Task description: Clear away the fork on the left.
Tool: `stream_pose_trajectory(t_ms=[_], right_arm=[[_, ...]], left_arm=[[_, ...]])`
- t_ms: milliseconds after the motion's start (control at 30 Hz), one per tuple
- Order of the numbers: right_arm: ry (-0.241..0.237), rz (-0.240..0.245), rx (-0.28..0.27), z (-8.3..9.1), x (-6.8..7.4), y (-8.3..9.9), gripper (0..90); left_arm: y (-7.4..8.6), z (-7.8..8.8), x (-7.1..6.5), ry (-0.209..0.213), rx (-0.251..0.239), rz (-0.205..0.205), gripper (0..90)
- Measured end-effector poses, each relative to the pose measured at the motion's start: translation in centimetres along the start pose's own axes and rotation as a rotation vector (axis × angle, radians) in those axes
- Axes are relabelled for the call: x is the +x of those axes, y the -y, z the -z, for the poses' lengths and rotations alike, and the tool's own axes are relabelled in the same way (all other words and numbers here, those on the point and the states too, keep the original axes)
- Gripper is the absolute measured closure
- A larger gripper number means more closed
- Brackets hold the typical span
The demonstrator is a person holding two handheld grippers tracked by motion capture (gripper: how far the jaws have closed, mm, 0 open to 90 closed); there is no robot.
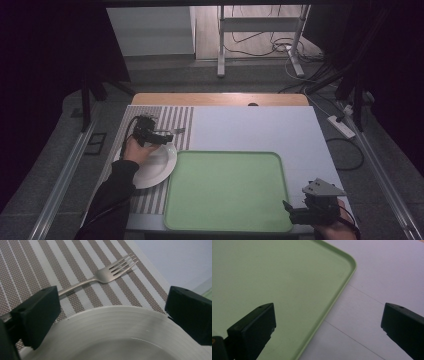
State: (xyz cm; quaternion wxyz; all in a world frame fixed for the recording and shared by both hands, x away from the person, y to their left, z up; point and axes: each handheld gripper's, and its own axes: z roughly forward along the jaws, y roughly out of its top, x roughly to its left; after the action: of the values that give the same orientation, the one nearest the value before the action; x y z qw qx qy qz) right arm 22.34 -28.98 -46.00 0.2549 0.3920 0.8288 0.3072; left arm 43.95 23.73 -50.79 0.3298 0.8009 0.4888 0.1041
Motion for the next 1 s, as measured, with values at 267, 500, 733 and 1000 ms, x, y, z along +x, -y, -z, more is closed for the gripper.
stream_pose_trajectory(t_ms=[267, 500, 733, 1000], right_arm=[[0.000, 0.001, 0.001, 0.0, 0.0, 0.0, 0.0], [-0.001, 0.001, 0.003, 0.0, 0.0, 0.0, 0.0], [-0.002, 0.002, 0.002, 0.0, 0.0, 0.0, 0.0], [-0.004, 0.003, 0.004, -0.1, 0.0, 0.0, 0.0]], left_arm=[[-0.3, 0.3, 1.2, -0.013, 0.008, -0.012, 30.9], [-1.3, 0.2, 2.7, -0.011, 0.050, -0.023, 85.8], [-2.0, -0.7, 5.0, -0.053, 0.113, 0.019, 89.0], [-2.8, -2.1, 6.2, -0.102, 0.179, 0.023, 88.9]])
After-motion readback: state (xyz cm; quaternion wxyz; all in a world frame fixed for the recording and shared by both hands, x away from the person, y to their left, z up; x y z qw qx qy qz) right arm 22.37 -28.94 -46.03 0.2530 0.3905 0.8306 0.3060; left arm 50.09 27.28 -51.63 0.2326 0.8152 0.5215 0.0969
